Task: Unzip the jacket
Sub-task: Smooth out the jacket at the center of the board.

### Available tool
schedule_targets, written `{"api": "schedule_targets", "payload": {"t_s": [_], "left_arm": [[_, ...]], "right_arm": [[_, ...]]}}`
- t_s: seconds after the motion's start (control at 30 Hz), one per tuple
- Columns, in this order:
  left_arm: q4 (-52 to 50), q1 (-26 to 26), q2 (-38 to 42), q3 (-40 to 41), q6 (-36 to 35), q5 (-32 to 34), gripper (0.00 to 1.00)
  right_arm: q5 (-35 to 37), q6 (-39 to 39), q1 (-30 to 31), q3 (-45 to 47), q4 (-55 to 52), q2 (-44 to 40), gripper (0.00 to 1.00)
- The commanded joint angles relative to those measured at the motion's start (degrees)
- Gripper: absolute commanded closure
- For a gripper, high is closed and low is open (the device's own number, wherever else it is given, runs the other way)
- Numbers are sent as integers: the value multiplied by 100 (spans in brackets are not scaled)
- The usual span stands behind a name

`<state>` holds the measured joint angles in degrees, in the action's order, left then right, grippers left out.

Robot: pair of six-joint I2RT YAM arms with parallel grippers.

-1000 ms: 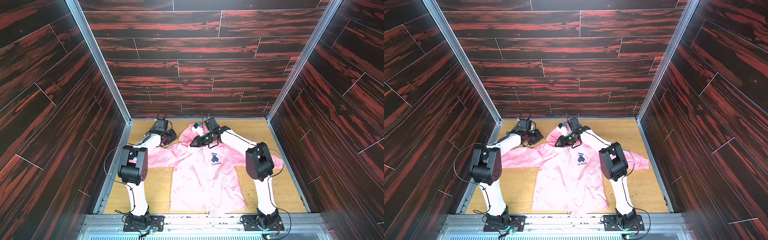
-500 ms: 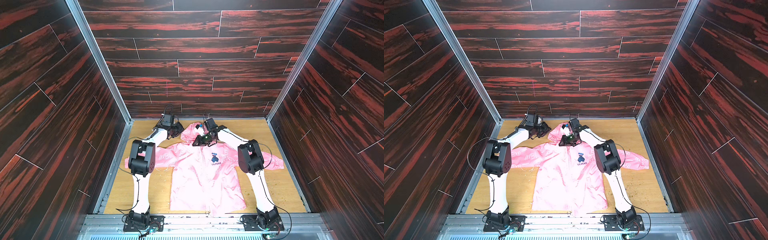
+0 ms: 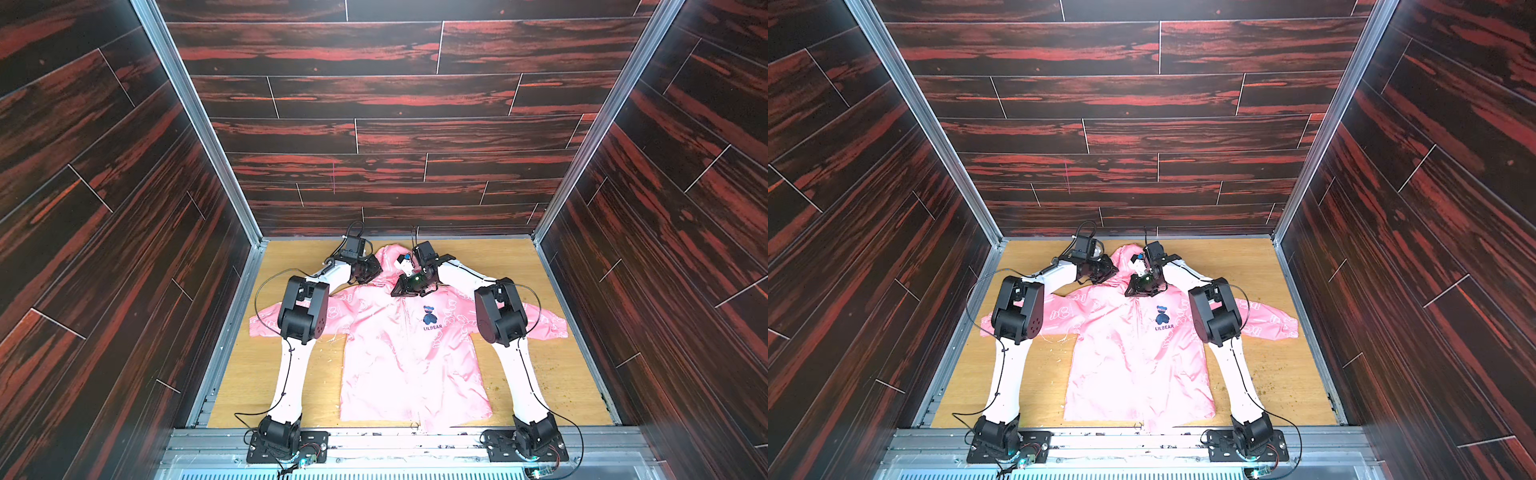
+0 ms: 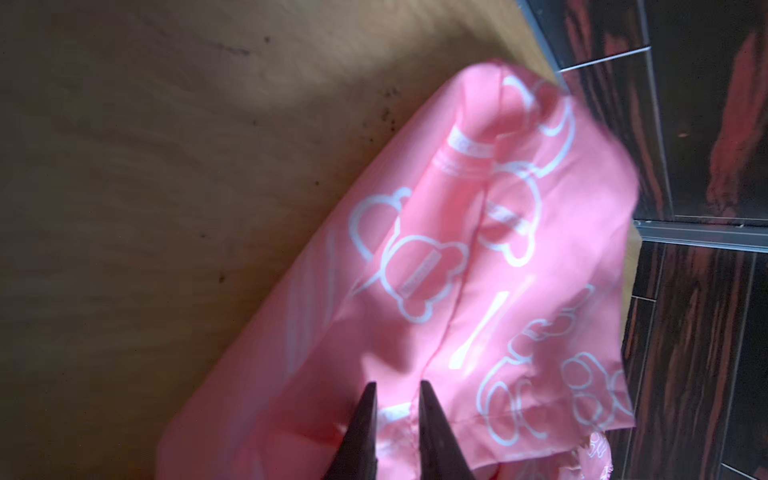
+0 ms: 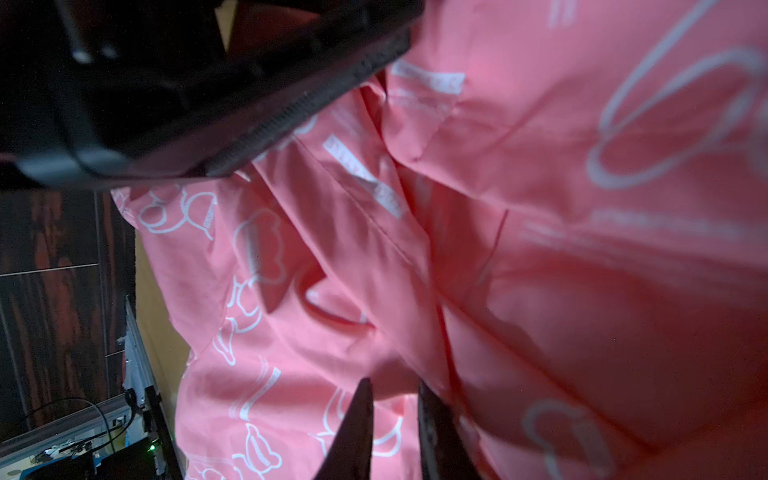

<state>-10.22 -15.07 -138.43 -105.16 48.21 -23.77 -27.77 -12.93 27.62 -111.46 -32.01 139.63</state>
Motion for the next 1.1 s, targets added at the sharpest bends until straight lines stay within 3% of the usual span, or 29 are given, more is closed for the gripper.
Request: {"api": "schedule_targets", "payload": {"t_s": [0.0,0.17,0.4,0.57,0.7,0.73,0.77,0.8,0.9,1.07], "left_arm": [[193,24,-152,11,-150,-101,81],[577,54,-28,300,-425,-4,81],[891,82,693,208,-1092,213,78],[831,82,1930,286,-1816,720,62],[418,83,3173,680,-2549,1345,32],[344,83,3507,852,-2725,1498,25],[278,78,3939,1116,-2947,1700,5],[302,83,4399,1448,-3163,1884,0],[601,77,5691,2650,-3740,2527,0],[1912,97,7986,5389,-4740,4049,0]], "right_arm": [[403,56,-50,166,-45,191,78],[417,-6,-225,440,134,21,78],[-150,264,-450,607,213,-528,77],[19,739,-462,989,68,-1635,74],[699,1017,-485,1526,3,-2736,73],[958,1059,-499,1653,-6,-3012,73],[1218,1124,-519,1805,-3,-3290,71],[1489,1202,-537,1994,44,-3612,69],[2147,1355,-622,2697,418,-4570,60],[3305,1510,-943,4390,1817,-6413,42]]}}
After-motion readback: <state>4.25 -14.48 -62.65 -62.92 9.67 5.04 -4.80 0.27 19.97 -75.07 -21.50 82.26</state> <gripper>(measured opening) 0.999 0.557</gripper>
